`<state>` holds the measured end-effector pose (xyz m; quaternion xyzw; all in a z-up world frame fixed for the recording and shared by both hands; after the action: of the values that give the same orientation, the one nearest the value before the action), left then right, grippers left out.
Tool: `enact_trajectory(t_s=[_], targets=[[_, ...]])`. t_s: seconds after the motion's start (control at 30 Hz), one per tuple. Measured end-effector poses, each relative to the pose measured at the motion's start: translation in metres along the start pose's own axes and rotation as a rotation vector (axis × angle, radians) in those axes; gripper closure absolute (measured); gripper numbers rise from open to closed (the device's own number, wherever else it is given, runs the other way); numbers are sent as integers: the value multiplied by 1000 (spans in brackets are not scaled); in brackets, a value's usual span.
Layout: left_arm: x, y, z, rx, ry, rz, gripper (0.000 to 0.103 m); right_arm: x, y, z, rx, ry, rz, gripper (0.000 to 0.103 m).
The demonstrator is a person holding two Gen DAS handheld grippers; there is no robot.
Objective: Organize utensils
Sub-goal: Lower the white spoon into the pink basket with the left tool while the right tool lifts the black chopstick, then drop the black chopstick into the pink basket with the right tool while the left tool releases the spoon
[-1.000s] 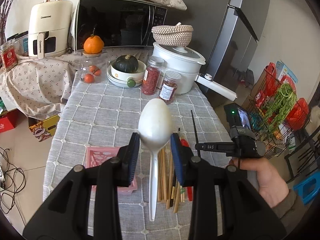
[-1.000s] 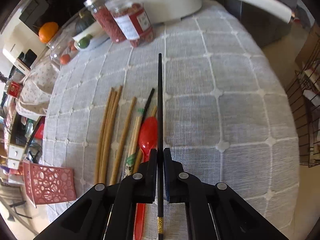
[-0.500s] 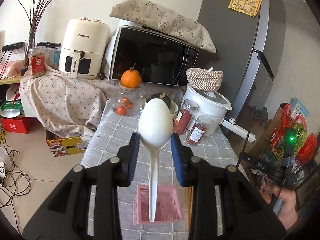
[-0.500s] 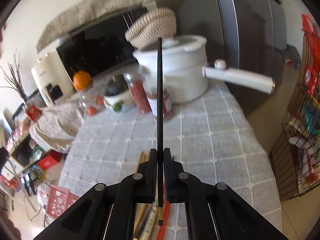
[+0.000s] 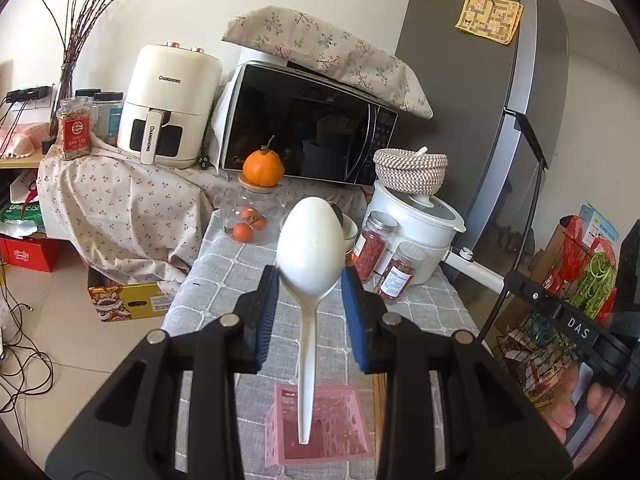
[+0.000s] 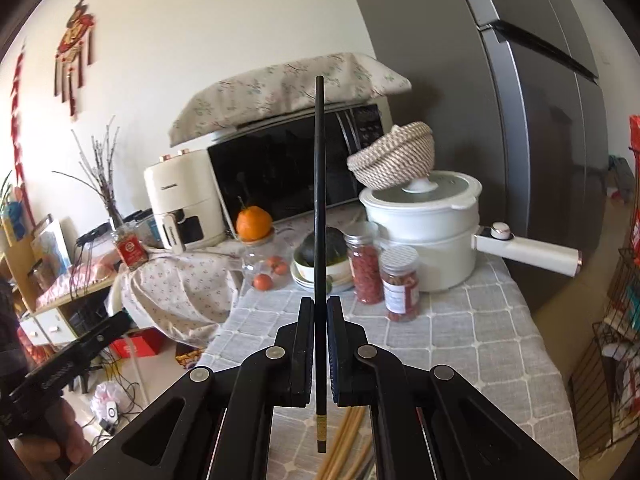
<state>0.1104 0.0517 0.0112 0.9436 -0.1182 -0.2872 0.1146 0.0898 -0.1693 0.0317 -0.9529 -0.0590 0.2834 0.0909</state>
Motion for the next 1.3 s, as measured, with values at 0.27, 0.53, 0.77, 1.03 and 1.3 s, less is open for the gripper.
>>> enact_trajectory(t_s=[0.27,0.53,0.77,1.03,1.3], targets=[[17,-4,9,-34,13,16,69,-4,-34,5,-61,13,-72,97],[34,3,34,55,-65,-59,69,-6,-58,14,-90,32,-117,97],[43,5,46,88,-252,-56,58,3,-76,24,-116,5,-142,97],[8,-19,20,-101,-221,19,37,1,-88,28,-115,27,-172,97],[7,-39,21,-199,-295,-31,35,24,-98,39,-107,-23,-188,96]])
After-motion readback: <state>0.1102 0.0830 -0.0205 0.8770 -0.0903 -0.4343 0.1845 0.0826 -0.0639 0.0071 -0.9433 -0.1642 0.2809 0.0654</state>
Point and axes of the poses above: each gripper's, at about its wrist camera, not at the fingertips, and x roughly the way its jaws point, y to its right, z to its underside, the point moved 3 cm from there along x, roughly the way its jaws point, and after that the axes turned 9 degrees about -y, right-handed, at the moved point
